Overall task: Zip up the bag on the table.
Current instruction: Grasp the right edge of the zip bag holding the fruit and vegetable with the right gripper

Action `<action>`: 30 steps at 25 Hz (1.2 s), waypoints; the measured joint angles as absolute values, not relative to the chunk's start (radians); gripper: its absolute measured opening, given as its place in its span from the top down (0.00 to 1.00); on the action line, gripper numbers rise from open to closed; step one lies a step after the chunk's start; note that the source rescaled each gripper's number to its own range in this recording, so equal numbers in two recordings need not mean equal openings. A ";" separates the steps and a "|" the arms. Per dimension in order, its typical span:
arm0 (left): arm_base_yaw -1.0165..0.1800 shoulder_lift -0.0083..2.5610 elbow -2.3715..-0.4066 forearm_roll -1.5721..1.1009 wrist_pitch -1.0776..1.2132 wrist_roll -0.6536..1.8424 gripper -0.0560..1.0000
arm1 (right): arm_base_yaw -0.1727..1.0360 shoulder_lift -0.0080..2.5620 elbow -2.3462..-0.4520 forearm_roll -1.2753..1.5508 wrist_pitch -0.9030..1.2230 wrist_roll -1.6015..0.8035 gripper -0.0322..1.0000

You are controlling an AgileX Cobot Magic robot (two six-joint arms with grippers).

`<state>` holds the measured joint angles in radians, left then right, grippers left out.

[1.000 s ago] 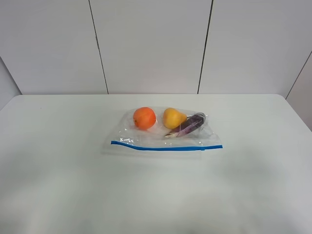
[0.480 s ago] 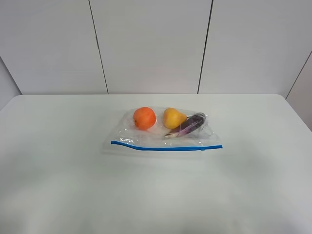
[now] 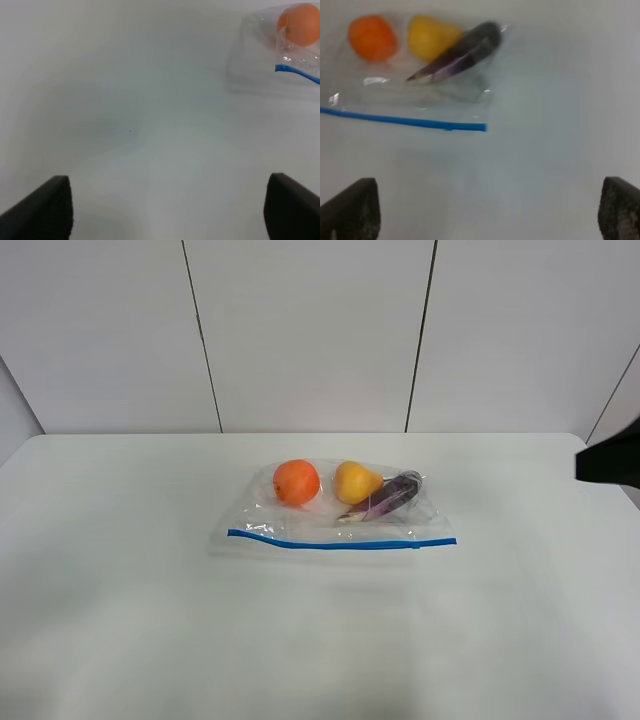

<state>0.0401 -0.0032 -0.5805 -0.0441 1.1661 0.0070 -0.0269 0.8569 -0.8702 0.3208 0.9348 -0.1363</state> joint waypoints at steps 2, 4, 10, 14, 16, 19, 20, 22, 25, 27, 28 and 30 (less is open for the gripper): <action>0.040 -0.003 -0.580 -0.044 1.166 0.007 0.02 | -0.027 0.978 -0.901 0.400 0.931 -0.208 0.06; 0.040 -0.003 -0.580 -0.044 1.166 0.007 0.02 | -0.027 1.093 -0.929 0.484 0.929 -0.276 0.06; 0.040 -0.003 -0.580 -0.044 1.166 0.007 0.02 | -0.029 1.404 -1.007 0.658 0.950 -0.411 0.07; 0.040 -0.003 -0.580 -0.044 1.166 0.007 0.02 | -0.080 1.544 -1.022 0.810 1.035 -0.505 0.07; 0.040 -0.003 -0.580 -0.044 1.166 0.007 0.02 | -0.133 1.581 -1.022 0.873 1.065 -0.559 0.07; 0.040 -0.003 -0.580 -0.044 1.166 0.007 0.02 | -0.206 1.616 -1.022 0.926 1.107 -0.615 0.07; 0.040 -0.003 -0.580 -0.044 1.166 0.007 0.02 | -0.221 1.629 -1.022 0.935 1.112 -0.624 0.07; 0.040 -0.003 -0.580 -0.044 1.166 0.007 0.02 | -0.238 1.661 -1.022 0.947 1.130 -0.641 0.07; 0.040 -0.003 -0.580 -0.044 1.166 0.007 0.02 | -0.239 1.721 -1.021 0.966 1.155 -0.682 0.07; 0.040 -0.003 -0.580 -0.044 1.166 0.007 0.02 | -0.239 1.770 -1.021 0.986 1.177 -0.705 0.09; 0.040 -0.003 -0.580 -0.044 1.166 0.007 0.02 | -0.239 1.794 -1.021 0.991 1.184 -0.712 0.09; 0.040 -0.003 -0.580 -0.044 1.166 0.007 0.02 | -0.239 1.840 -1.021 0.998 1.188 -0.725 0.10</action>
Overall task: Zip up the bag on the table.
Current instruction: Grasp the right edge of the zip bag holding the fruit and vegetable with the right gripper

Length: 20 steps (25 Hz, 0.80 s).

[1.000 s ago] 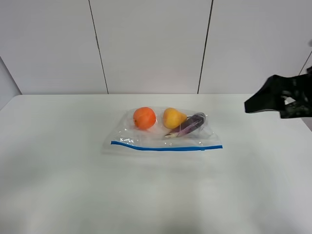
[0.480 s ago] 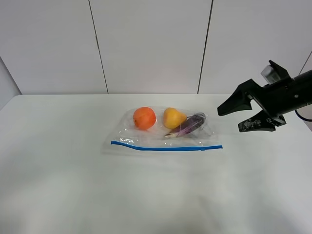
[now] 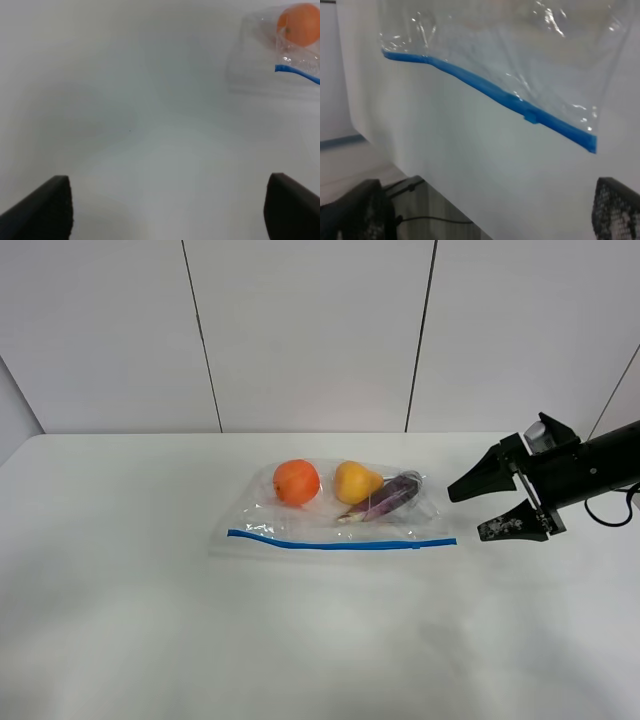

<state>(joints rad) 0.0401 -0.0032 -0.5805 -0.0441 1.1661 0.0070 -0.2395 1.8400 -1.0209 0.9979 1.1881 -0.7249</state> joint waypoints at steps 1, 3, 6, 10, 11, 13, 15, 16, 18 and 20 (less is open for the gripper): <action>0.040 -0.003 -0.580 -0.044 1.166 0.007 0.02 | -0.239 1.864 -1.021 1.000 1.190 -0.733 0.10; 0.040 -0.003 -0.580 -0.044 1.166 0.007 0.02 | -0.239 1.884 -1.021 1.004 1.193 -0.737 0.10; 0.040 -0.003 -0.580 -0.044 1.166 0.007 0.02 | -0.239 1.938 -1.021 1.011 1.193 -0.747 0.10; 0.040 -0.003 -0.580 -0.044 1.166 0.007 0.02 | -0.239 1.989 -1.021 1.055 1.188 -0.783 0.10; 0.040 -0.003 -0.580 -0.044 1.166 0.007 0.02 | -0.239 2.005 -1.021 1.074 1.192 -0.791 0.10; 0.040 -0.003 -0.580 -0.044 1.166 0.007 0.02 | -0.239 2.049 -1.022 1.102 1.195 -0.809 0.11; 0.040 -0.003 -0.580 -0.044 1.166 0.007 0.02 | -0.239 2.083 -1.022 1.115 1.195 -0.821 0.15; 0.040 -0.003 -0.580 -0.044 1.166 0.007 0.02 | -0.239 2.092 -1.022 1.117 1.195 -0.826 0.18; 0.040 -0.003 -0.580 -0.044 1.166 0.007 0.02 | -0.239 2.095 -1.023 1.123 1.192 -0.827 0.24; 0.040 -0.003 -0.580 -0.044 1.166 0.007 0.02 | -0.239 2.095 -1.023 1.133 1.191 -0.828 0.31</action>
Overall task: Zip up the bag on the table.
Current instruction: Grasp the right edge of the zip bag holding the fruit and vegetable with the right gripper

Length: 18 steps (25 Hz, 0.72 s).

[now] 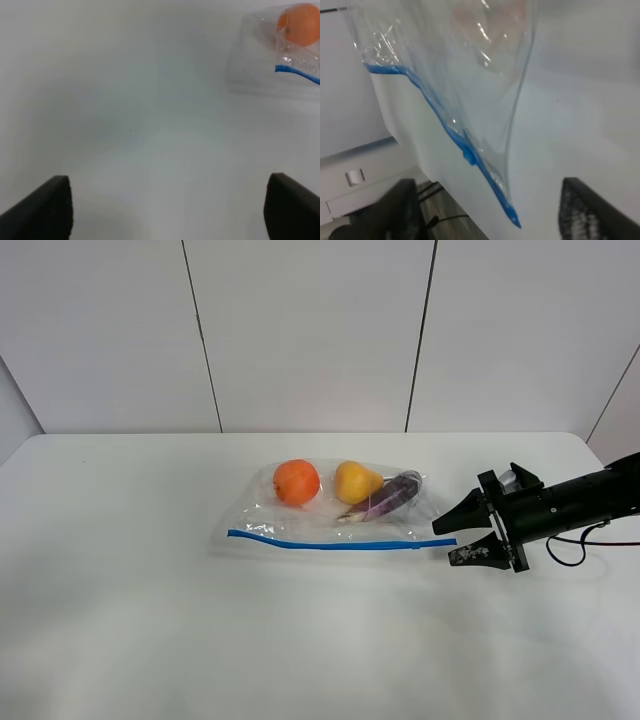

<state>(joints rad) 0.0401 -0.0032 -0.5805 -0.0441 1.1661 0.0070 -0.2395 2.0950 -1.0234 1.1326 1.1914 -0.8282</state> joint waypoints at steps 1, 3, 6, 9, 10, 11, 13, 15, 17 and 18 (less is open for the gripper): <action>0.040 -0.003 -0.580 -0.044 1.166 0.007 0.02 | -0.239 2.095 -1.023 1.135 1.191 -0.830 0.35; 0.040 -0.003 -0.580 -0.044 1.166 0.007 0.02 | -0.239 2.095 -1.023 1.137 1.191 -0.830 0.44; 0.040 -0.003 -0.580 -0.044 1.166 0.007 0.02 | -0.239 2.095 -1.023 1.144 1.188 -0.830 0.55; 0.040 -0.003 -0.580 -0.044 1.166 0.007 0.02 | -0.239 2.095 -1.023 1.147 1.187 -0.830 0.63; 0.040 -0.003 -0.580 -0.044 1.166 0.007 0.02 | -0.239 2.095 -1.023 1.147 1.187 -0.830 0.65; 0.040 -0.003 -0.580 -0.044 1.166 0.007 0.02 | -0.239 2.095 -1.023 1.147 1.187 -0.830 0.67; 0.040 -0.003 -0.580 -0.044 1.166 0.007 0.02 | -0.239 2.095 -1.023 1.147 1.185 -0.830 0.70; 0.040 -0.003 -0.580 -0.044 1.166 0.007 0.02 | -0.239 2.095 -1.023 1.147 1.180 -0.830 0.73; 0.040 -0.003 -0.580 -0.044 1.166 0.007 0.02 | -0.239 2.095 -1.023 1.147 1.174 -0.830 0.78; 0.040 -0.003 -0.580 -0.044 1.166 0.007 0.02 | -0.239 2.095 -1.023 1.147 1.172 -0.830 0.81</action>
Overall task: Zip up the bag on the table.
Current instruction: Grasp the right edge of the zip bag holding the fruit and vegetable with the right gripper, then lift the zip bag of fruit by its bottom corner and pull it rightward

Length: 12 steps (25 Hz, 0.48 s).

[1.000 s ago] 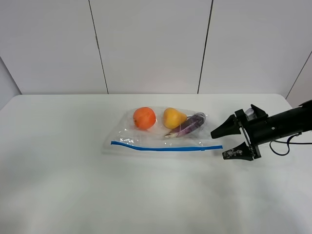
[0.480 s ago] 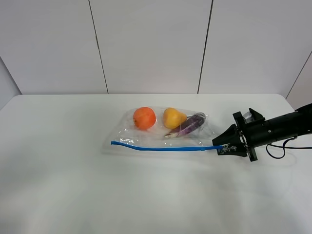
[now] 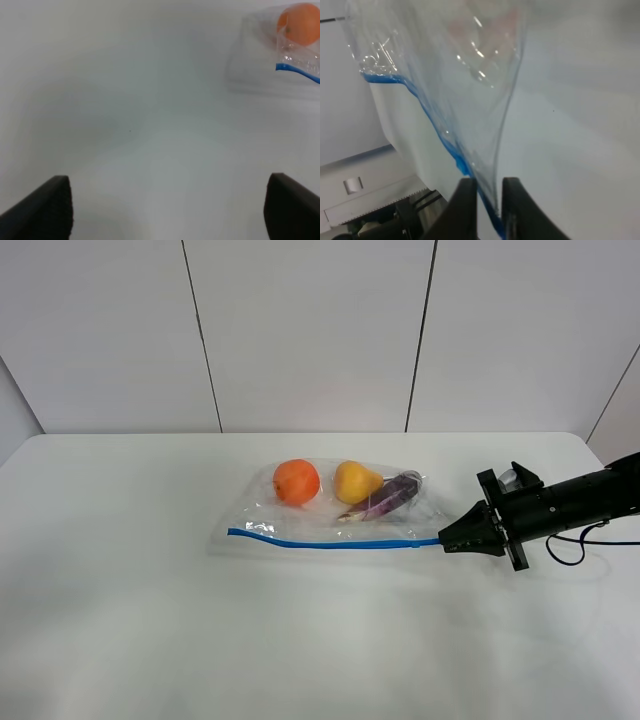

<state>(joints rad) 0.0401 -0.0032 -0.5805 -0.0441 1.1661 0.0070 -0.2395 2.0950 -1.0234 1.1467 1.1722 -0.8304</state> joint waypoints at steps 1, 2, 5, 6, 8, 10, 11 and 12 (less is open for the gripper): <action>0.040 -0.003 -0.580 -0.044 1.166 0.007 0.02 | -0.239 2.095 -1.023 1.147 1.172 -0.830 0.84; 0.040 -0.003 -0.580 -0.044 1.166 0.007 0.02 | -0.239 2.095 -1.023 1.147 1.172 -0.830 0.87; 0.040 -0.003 -0.580 -0.044 1.166 0.007 0.02 | -0.239 2.095 -1.023 1.147 1.172 -0.831 0.96; 0.040 -0.003 -0.580 -0.044 1.166 0.007 0.02 | -0.239 2.095 -1.023 1.147 1.172 -0.831 0.97; 0.040 -0.003 -0.580 -0.044 1.166 0.007 0.02 | -0.239 2.095 -1.023 1.147 1.172 -0.833 0.97; 0.040 -0.003 -0.580 -0.044 1.166 0.007 0.02 | -0.239 2.095 -1.023 1.151 1.173 -0.833 0.97; 0.040 -0.003 -0.580 -0.044 1.166 0.007 0.02 | -0.239 2.095 -1.023 1.155 1.174 -0.833 0.97; 0.040 -0.003 -0.580 -0.044 1.166 0.007 0.02 | -0.239 2.095 -1.023 1.159 1.177 -0.833 0.97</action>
<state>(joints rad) 0.0401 -0.0032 -0.5805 -0.0441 1.1661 0.0070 -0.2395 2.0950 -1.0234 1.1586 1.1766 -0.8333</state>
